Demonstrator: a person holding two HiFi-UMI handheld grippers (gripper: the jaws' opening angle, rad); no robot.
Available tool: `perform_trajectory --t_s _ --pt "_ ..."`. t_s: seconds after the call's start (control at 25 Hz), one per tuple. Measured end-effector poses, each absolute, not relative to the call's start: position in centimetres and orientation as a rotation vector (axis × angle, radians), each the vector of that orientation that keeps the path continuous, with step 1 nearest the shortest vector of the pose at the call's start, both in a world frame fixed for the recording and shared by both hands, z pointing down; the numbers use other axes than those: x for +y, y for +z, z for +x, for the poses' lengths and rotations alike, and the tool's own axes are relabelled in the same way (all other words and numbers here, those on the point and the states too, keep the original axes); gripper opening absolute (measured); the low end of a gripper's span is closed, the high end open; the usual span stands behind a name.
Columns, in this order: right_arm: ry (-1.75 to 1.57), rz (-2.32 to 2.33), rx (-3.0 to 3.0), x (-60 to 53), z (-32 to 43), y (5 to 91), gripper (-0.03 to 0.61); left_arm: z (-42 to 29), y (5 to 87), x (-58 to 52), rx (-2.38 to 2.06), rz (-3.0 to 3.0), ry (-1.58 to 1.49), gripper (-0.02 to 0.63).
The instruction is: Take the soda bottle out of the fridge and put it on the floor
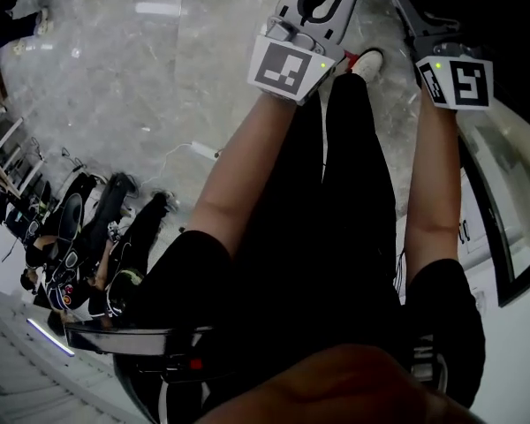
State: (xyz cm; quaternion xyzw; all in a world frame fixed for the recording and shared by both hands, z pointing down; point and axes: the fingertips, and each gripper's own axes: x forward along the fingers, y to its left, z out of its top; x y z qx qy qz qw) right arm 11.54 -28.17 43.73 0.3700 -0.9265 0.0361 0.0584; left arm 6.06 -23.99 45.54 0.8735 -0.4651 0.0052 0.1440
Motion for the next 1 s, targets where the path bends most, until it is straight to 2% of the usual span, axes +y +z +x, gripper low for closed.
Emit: perform_trajectory --t_s 0.56,1.0 --pt "0.265 0.713 -2.87 -25.0 -3.8 52.9 0.318 -8.8 52.8 -21.8 -1.625 2.293 0.121 -0.005" --pt "0.43 0.647 -2.765 -22.4 -10.4 69.0 0.318 -14.7 66.6 -19.0 -1.577 2.171 0.211 -0.005"
